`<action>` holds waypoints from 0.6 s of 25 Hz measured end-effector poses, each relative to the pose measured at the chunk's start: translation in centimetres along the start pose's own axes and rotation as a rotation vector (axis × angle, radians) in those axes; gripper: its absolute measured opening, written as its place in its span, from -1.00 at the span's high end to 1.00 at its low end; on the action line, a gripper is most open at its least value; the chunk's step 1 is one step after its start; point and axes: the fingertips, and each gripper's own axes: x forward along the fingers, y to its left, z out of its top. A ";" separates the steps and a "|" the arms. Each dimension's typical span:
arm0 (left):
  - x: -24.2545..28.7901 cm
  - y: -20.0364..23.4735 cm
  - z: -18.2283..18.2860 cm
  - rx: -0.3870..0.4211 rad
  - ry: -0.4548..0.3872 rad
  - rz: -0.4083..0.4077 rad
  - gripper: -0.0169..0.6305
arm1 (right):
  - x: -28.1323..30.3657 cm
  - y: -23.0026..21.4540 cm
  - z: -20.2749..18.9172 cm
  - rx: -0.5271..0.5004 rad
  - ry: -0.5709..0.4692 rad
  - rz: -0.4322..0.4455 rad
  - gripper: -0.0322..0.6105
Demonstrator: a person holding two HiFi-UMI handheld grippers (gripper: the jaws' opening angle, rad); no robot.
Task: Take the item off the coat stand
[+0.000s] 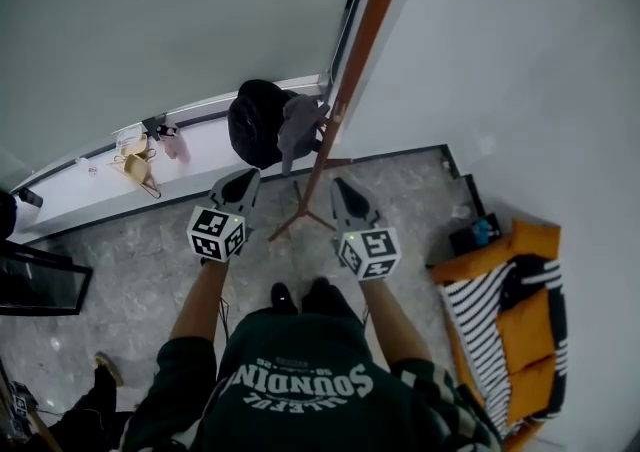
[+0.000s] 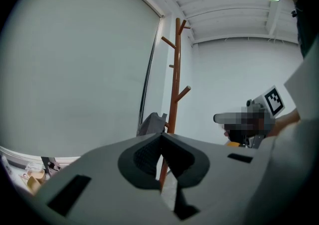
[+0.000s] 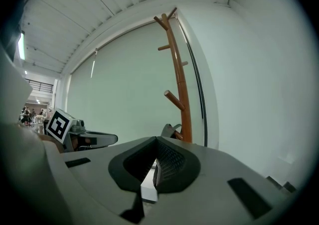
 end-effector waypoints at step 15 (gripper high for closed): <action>2.3 0.7 1.2 0.017 -0.028 -0.002 0.95 | 1.2 -1.7 -0.1 -0.010 -0.011 -0.005 0.90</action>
